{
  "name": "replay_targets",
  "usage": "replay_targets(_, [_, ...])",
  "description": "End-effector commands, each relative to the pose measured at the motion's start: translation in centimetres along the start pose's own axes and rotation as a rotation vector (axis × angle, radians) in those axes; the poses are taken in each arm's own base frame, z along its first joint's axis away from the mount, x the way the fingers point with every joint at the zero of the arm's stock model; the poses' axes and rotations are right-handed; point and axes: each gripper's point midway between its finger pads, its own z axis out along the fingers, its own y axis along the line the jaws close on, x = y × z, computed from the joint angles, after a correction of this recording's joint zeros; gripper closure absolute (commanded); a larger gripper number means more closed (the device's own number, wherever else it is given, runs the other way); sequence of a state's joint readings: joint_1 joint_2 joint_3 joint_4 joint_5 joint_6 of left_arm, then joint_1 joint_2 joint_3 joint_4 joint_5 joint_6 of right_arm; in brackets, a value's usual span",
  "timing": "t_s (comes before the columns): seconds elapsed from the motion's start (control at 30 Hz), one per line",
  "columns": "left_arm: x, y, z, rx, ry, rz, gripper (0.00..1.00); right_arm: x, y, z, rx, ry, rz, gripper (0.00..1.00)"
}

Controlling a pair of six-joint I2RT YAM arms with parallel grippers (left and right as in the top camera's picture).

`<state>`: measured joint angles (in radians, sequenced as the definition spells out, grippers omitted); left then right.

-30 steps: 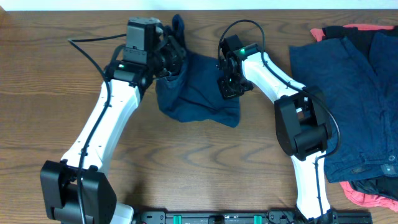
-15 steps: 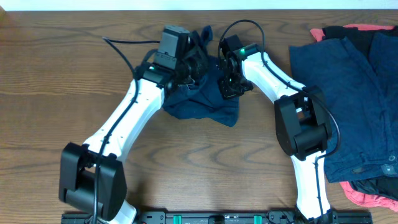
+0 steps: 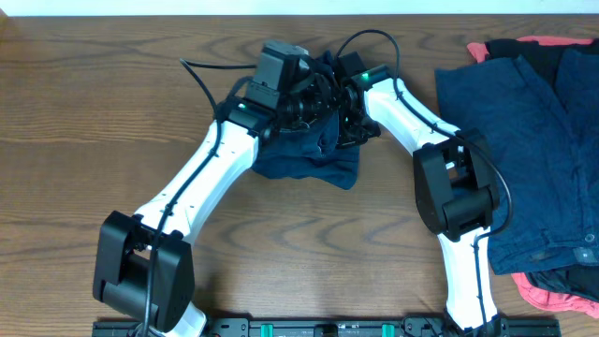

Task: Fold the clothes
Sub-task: 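Release the folded shorts and lift both grippers away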

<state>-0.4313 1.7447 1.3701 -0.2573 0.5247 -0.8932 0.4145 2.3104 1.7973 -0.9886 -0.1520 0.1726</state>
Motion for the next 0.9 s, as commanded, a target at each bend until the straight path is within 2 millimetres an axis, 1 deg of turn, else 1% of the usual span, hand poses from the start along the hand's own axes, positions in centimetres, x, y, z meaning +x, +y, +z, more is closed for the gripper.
replay_targets(0.0, [-0.8,-2.4,-2.0,0.090,0.002,0.033,0.56,1.6,-0.9,3.0,0.038,0.081,0.063,0.92])
replay_targets(0.07, [-2.0,-2.2,-3.1,0.094,-0.033,0.056,0.54,1.5,-1.0,2.1,0.037,0.073,0.071,0.90])
replay_targets(0.13, [-4.1,-1.8,-4.7,0.088,-0.097,0.074,0.52,0.9,-1.3,0.3,0.042,0.034,0.084,0.88])
replay_targets(0.17, [-5.1,-1.3,-5.4,0.077,-0.131,0.078,0.49,0.6,-1.6,-0.8,0.052,0.010,0.092,0.87])
replay_targets(0.2, [-6.4,-0.6,-6.1,0.059,-0.171,0.083,0.45,0.0,-2.1,-2.4,0.069,-0.030,0.100,0.87])
replay_targets(0.23, [-7.4,0.2,-6.7,0.040,-0.202,0.088,0.45,-0.4,-2.5,-3.7,0.080,-0.062,0.105,0.86])
replay_targets(0.3, [-9.3,1.9,-7.6,-0.006,-0.256,0.111,0.43,-1.1,-3.6,-6.9,0.117,-0.138,0.130,0.84])
replay_targets(0.43, [-11.5,4.5,-8.5,-0.066,-0.301,0.140,0.43,-1.7,-5.7,-12.8,0.150,-0.269,0.188,0.79])
replay_targets(0.5, [-12.2,5.8,-8.5,-0.103,-0.317,0.146,0.43,-1.7,-6.6,-15.1,0.142,-0.320,0.240,0.77])
replay_targets(0.57, [-12.8,7.2,-8.1,-0.153,-0.329,0.173,0.43,-1.8,-6.8,-16.5,0.107,-0.352,0.265,0.76])
replay_targets(0.63, [-13.2,8.4,-7.5,-0.201,-0.335,0.205,0.43,-1.9,-6.2,-16.9,0.046,-0.357,0.261,0.70])
replay_targets(0.7, [-13.3,9.4,-6.6,-0.229,-0.322,0.229,0.43,-1.9,-5.3,-16.5,-0.006,-0.338,0.231,0.63])
replay_targets(0.73, [-13.2,10.0,-6.1,-0.236,-0.311,0.234,0.43,-1.8,-5.0,-16.1,-0.021,-0.323,0.221,0.61])
replay_targets(0.77, [-13.1,10.7,-5.4,-0.247,-0.296,0.228,0.43,-1.7,-4.4,-15.4,-0.042,-0.301,0.205,0.60])
replay_targets(0.8, [-13.1,11.1,-5.1,-0.253,-0.287,0.222,0.43,-1.7,-4.1,-15.1,-0.054,-0.292,0.195,0.60])
replay_targets(0.87, [-12.8,12.6,-3.9,-0.273,-0.259,0.203,0.43,-1.6,-2.7,-13.9,-0.103,-0.260,0.149,0.60])
